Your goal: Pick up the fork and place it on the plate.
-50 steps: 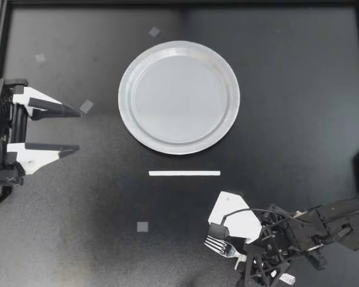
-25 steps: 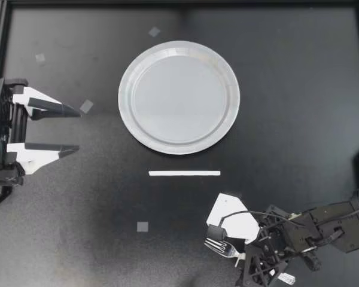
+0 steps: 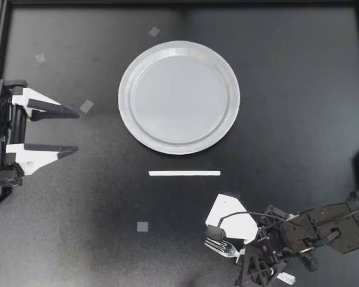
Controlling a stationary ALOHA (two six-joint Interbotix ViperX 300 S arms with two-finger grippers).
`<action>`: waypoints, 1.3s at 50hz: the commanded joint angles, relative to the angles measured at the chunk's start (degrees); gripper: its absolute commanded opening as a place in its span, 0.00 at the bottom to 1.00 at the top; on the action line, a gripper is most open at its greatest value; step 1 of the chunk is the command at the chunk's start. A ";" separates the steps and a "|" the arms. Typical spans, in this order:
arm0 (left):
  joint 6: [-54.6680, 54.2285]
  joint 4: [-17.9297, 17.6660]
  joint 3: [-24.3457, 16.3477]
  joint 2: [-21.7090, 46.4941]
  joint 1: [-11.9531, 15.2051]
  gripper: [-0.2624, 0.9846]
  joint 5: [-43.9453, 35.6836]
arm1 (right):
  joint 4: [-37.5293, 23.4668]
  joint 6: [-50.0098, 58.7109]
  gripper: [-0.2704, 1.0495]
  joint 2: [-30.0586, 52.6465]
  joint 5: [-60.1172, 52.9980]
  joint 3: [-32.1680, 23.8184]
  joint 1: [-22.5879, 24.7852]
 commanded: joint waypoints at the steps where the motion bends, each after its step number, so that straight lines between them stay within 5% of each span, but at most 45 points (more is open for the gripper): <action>1: 0.00 0.09 -0.35 -0.26 0.09 0.70 -0.62 | -0.09 -0.09 0.37 -0.79 -0.53 -1.41 0.35; 8: -0.09 0.09 0.26 -0.88 0.09 0.70 -0.62 | -0.26 -0.18 0.22 -1.05 -1.05 -1.49 0.35; 17: -0.70 0.09 0.79 -0.79 0.09 0.70 -1.49 | -5.80 -0.88 0.20 -8.44 -1.05 -5.19 -1.76; 31: -1.49 0.00 1.93 0.53 0.09 0.70 -14.85 | -39.81 -1.76 0.20 -26.98 -4.31 -12.22 -10.99; 39: -1.32 1.93 -1.58 3.34 0.09 0.70 -17.31 | -56.60 -1.32 0.20 -29.62 -21.36 -12.57 -16.96; 46: -1.32 5.36 -5.19 7.38 0.09 0.73 -18.11 | -57.39 -1.93 0.20 -26.98 -36.30 -13.18 -22.85; 65: -2.46 5.80 -8.61 16.35 -1.93 0.76 -26.28 | -54.84 -14.41 0.20 -17.75 -57.13 -17.05 -30.59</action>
